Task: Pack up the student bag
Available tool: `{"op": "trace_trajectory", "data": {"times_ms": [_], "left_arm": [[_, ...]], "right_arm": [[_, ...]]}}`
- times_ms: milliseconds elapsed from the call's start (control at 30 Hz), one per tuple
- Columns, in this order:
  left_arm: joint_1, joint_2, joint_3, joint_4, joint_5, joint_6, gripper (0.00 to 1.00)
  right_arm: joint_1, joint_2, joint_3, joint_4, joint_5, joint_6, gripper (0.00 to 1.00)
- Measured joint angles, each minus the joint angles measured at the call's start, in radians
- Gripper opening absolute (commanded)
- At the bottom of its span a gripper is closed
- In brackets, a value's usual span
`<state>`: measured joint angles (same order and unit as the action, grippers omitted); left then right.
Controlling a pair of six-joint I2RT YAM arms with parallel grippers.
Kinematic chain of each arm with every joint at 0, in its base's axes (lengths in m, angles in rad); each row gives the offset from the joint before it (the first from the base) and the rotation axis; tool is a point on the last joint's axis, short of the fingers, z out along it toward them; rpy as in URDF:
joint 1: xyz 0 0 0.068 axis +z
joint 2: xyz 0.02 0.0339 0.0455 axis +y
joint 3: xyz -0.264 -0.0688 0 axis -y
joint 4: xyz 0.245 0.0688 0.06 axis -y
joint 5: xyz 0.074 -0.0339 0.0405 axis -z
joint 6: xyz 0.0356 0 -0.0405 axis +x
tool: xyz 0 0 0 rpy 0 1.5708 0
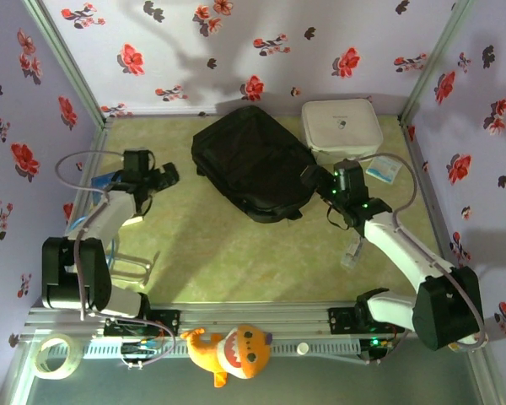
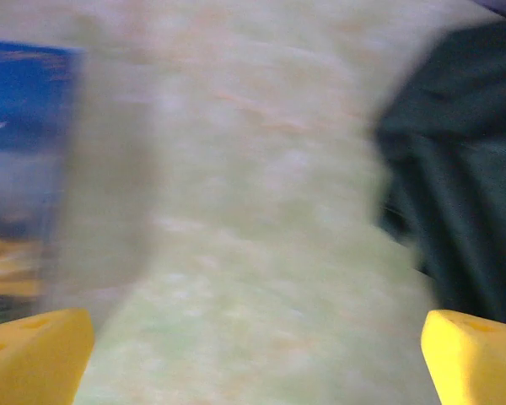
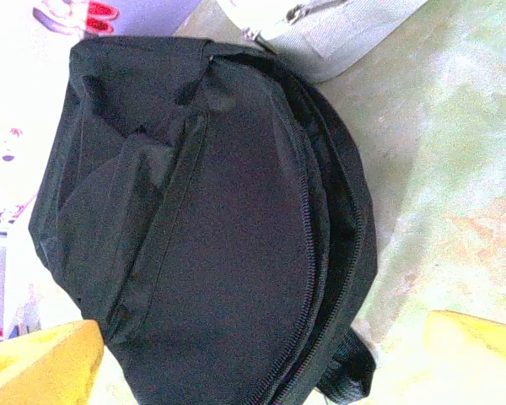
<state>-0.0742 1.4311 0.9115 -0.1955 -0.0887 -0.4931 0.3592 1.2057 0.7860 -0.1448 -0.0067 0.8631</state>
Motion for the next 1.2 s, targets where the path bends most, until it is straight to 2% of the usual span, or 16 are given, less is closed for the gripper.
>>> {"op": "trace_trajectory", "data": {"times_ms": [100,200,533,733,1000,1100,1200], "left_arm": [[0.087,0.037,-0.006,0.005,-0.034,-0.023,1.0],[0.126,0.108,0.004,0.0,-0.045,-0.029,1.0],[0.138,0.39,0.253,-0.152,-0.04,0.05,0.98],[0.138,0.439,0.28,-0.204,0.008,0.054,0.97],[0.152,0.438,0.275,-0.19,0.07,0.039,0.94],[0.134,0.422,0.253,-0.163,0.106,0.026,0.94],[0.079,0.401,0.222,-0.128,0.137,-0.002,0.94]], "right_arm": [[0.018,0.029,0.009,0.019,-0.005,0.001,0.97],[0.035,0.051,0.015,0.033,-0.016,0.002,0.97],[0.064,0.066,0.033,0.051,-0.024,0.005,0.96],[0.066,0.069,0.057,0.055,-0.026,0.005,0.96],[0.068,0.069,0.058,0.057,-0.026,0.005,0.96],[0.068,0.069,0.058,0.057,-0.026,0.005,0.96],[0.068,0.069,0.058,0.057,-0.026,0.005,0.96]]}}
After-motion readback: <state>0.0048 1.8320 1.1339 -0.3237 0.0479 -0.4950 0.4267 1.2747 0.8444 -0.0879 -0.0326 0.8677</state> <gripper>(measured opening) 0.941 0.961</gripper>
